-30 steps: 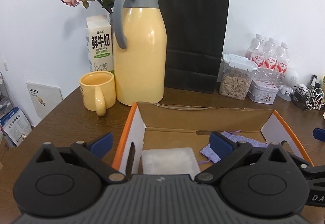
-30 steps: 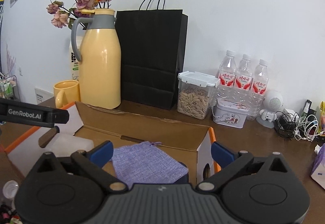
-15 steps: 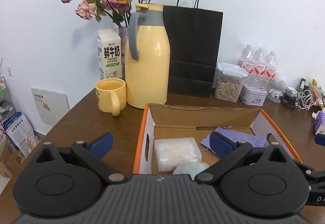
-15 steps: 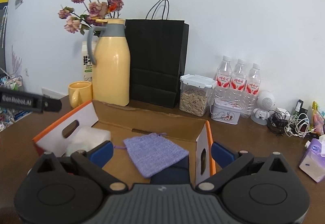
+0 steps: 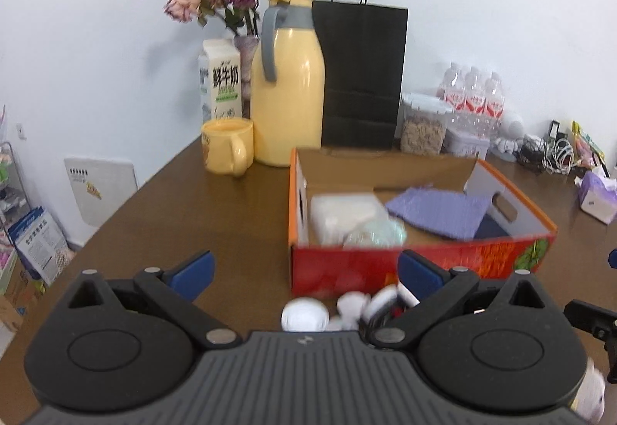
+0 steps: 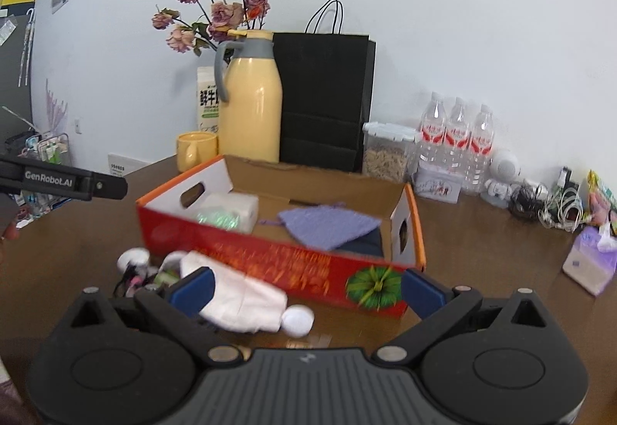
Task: Organize objects
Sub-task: 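Grasp the plush yellow-white toy with the right tool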
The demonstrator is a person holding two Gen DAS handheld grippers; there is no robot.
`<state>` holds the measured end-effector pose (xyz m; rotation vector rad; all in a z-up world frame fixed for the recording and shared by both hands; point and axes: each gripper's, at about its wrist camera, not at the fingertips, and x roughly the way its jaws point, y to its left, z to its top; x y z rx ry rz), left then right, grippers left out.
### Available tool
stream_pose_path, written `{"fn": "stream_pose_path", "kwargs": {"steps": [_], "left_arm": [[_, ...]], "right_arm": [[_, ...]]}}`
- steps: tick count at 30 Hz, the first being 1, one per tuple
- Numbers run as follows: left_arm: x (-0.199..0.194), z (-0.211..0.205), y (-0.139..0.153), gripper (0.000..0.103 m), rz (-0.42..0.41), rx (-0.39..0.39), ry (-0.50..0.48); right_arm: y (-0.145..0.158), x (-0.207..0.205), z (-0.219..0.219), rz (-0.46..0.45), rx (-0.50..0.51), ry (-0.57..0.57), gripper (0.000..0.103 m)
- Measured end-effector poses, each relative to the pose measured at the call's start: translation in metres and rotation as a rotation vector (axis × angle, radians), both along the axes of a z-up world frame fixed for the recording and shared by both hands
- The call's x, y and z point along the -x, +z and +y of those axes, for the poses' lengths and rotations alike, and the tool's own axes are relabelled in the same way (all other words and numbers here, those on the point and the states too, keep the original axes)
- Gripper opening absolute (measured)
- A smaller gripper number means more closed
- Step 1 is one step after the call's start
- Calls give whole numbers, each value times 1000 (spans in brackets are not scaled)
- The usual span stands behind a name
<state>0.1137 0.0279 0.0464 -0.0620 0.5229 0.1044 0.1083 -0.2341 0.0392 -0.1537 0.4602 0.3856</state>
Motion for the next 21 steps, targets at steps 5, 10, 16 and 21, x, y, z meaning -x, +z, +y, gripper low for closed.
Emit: {"fn": "stream_pose_path", "kwargs": {"steps": [5, 10, 16, 21], "left_arm": [[22, 1, -23, 103, 37, -7, -3], [32, 3, -43, 103, 89, 13, -23], [34, 6, -52, 103, 112, 19, -13], [35, 11, -53, 103, 118, 24, -2]], "right_arm": [[-16, 21, -2, 45, -43, 5, 103], [-27, 29, 6, 88, -48, 37, 103], [-39, 27, 17, 140, -11, 64, 103], [-49, 27, 21, 178, 34, 113, 103]]}}
